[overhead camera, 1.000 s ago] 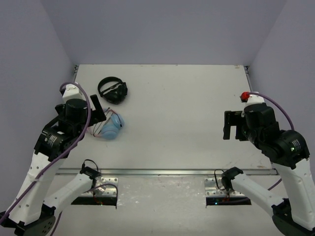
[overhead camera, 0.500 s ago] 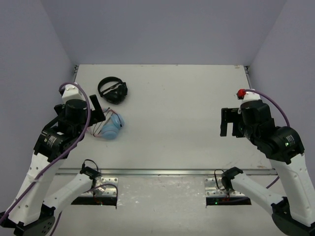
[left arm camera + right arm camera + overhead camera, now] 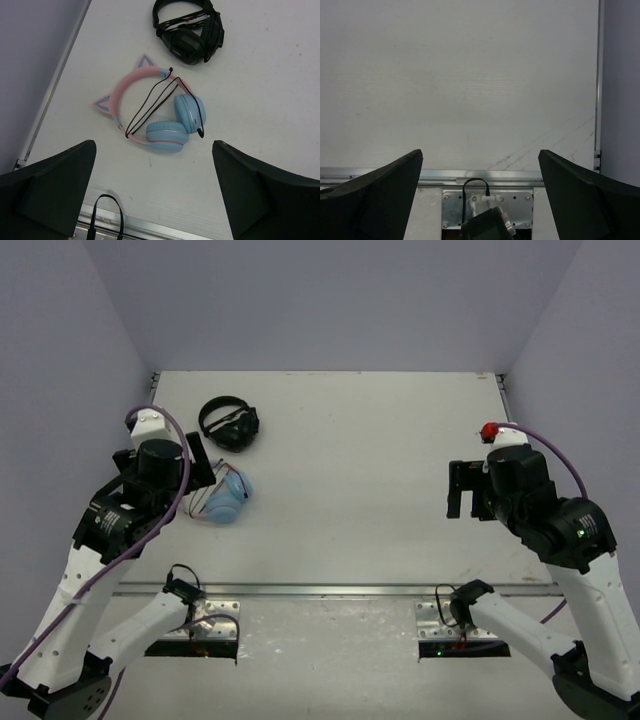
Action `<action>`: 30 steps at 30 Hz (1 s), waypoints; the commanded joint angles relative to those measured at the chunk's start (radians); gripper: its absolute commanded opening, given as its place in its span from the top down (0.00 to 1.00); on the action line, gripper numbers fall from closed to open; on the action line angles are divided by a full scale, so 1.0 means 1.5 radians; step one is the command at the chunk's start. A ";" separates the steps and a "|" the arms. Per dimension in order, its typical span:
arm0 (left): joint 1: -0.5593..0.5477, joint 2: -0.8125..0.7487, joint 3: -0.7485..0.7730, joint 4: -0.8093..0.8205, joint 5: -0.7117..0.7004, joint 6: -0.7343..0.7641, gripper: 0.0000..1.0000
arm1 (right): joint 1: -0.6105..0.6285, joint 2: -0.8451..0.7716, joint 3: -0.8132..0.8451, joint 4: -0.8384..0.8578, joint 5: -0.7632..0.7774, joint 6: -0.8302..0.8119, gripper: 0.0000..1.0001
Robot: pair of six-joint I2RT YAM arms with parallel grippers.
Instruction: Wrap the headphones
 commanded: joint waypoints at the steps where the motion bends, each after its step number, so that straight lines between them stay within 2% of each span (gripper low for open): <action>1: -0.010 -0.009 0.008 0.031 -0.026 0.004 0.00 | 0.003 0.001 0.002 0.027 0.014 0.011 0.01; 8: -0.025 0.012 0.030 0.024 -0.050 0.001 0.00 | 0.003 -0.014 0.006 0.013 0.026 0.026 0.01; 12: -0.042 0.040 0.106 0.001 -0.065 -0.006 0.00 | 0.004 -0.013 0.039 -0.014 0.027 0.029 0.01; 16: -0.050 0.036 0.151 -0.013 -0.066 -0.007 0.00 | 0.003 -0.004 0.091 -0.049 0.028 0.020 0.01; 20: -0.053 -0.001 0.164 0.011 -0.041 0.021 0.00 | 0.003 0.004 0.159 -0.094 0.025 0.008 0.01; 26: -0.054 -0.018 0.187 0.009 -0.055 0.030 0.00 | 0.003 0.022 0.265 -0.150 0.034 0.002 0.01; 30: -0.055 -0.012 0.202 0.015 -0.065 0.044 0.00 | 0.003 0.027 0.278 -0.143 0.042 -0.014 0.01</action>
